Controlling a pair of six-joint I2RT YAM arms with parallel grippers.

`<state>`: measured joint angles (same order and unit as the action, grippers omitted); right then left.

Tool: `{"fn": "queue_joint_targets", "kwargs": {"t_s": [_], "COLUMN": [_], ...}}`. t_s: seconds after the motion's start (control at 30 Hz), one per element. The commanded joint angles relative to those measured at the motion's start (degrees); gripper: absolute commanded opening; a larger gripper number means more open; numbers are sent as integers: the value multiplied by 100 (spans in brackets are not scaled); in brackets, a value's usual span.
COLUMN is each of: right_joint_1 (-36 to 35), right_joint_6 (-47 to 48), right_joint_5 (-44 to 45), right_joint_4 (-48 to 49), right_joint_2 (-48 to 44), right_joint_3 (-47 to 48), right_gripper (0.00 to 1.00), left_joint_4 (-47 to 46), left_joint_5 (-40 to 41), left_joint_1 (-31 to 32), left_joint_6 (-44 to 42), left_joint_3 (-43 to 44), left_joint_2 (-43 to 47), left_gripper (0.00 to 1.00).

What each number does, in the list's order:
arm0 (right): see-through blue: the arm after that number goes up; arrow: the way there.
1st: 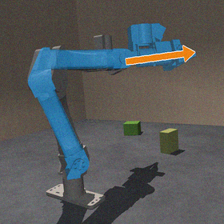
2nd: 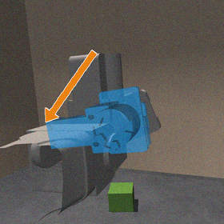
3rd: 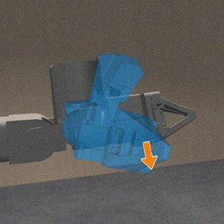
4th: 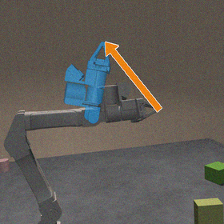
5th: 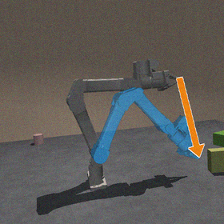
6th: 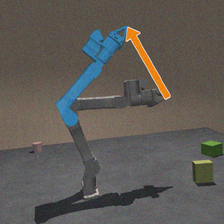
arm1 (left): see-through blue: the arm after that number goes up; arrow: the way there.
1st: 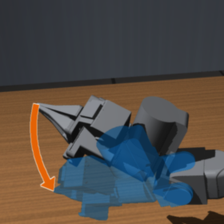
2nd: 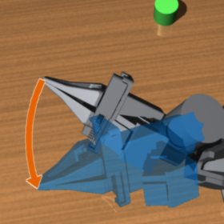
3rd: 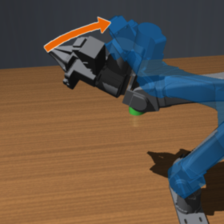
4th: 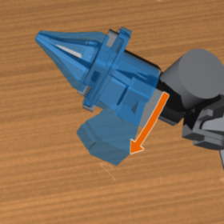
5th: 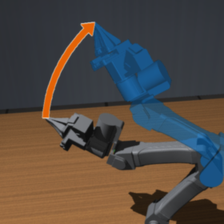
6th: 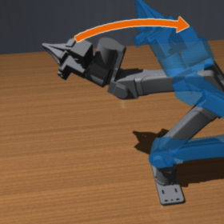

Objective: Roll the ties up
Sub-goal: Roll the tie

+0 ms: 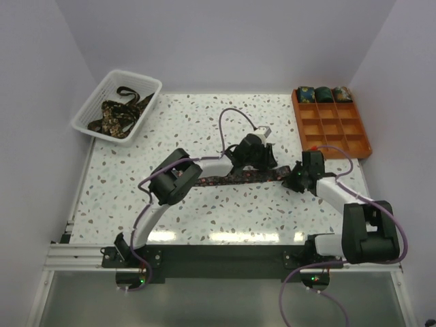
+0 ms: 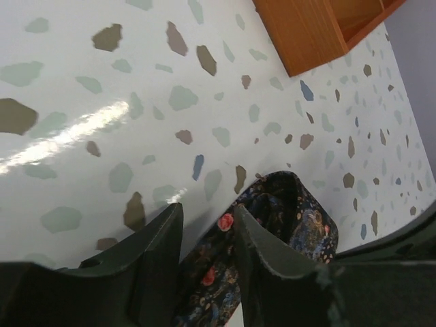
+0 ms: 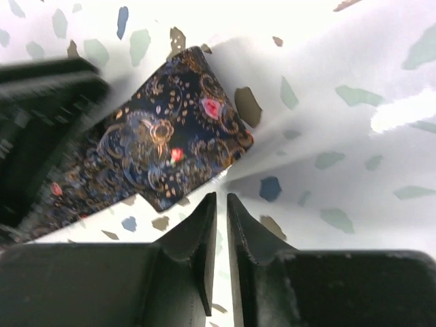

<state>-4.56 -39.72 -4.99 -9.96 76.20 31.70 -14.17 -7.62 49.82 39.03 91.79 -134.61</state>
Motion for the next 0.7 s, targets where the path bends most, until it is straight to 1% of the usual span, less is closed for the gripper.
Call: {"fn": "queue_joint_targets", "kwargs": {"t_s": [0.0,0.03,0.07,0.13,0.17,0.23,0.27,0.37,0.43,0.47,0.5,0.53,0.57,0.63,0.67], "right_joint_1": [-19,-28,-10,-10,7,34,103,331,438,725,841,947,1139,1255,1290], "right_joint_6": [516,605,702,966,1045,1247,1291,1441,1468,1442,1372,1310,1257,1160,1134], "right_joint_5": [314,393,490,491,491,491,491,202,-150,-308,-501,-972,-1195,-1634,-1697], "right_joint_4": [-787,-937,-1182,-1385,-1560,-1641,-1659,-1466,-1230,-1115,-948,-781,-440,-201,-69], "right_joint_2": [-386,-439,-527,-598,-624,-686,-695,-616,-467,-423,-353,-239,-151,-1,165], "right_joint_3": [406,468,581,714,845,960,1056,1188,1215,1189,1163,1119,1058,1057,1066], "right_gripper": [17,21,28,36,43,49,54,58,58,58,58,58,59,60,61], "left_joint_4": [222,240,283,362,467,547,556,478,468,477,468,460,442,389,354], "left_joint_5": [305,305,296,331,409,410,358,182,147,112,59,-2,-73,-178,-257], "left_joint_1": [-341,-429,-456,-491,-491,-491,-474,-403,-255,-193,-131,-35,18,132,159], "left_joint_6": [114,123,123,79,70,96,123,333,448,483,535,623,667,799,852], "left_joint_3": [-82,-91,-100,-126,-178,-353,-442,-898,-1179,-1250,-1321,-1417,-1453,-1523,-1541], "left_joint_2": [566,645,716,962,1041,1304,1401,1805,2043,2096,2166,2184,2184,2149,2132], "left_gripper": [43,45,46,47,47,47,47,47,47,46,46,45,45,45,45]}}
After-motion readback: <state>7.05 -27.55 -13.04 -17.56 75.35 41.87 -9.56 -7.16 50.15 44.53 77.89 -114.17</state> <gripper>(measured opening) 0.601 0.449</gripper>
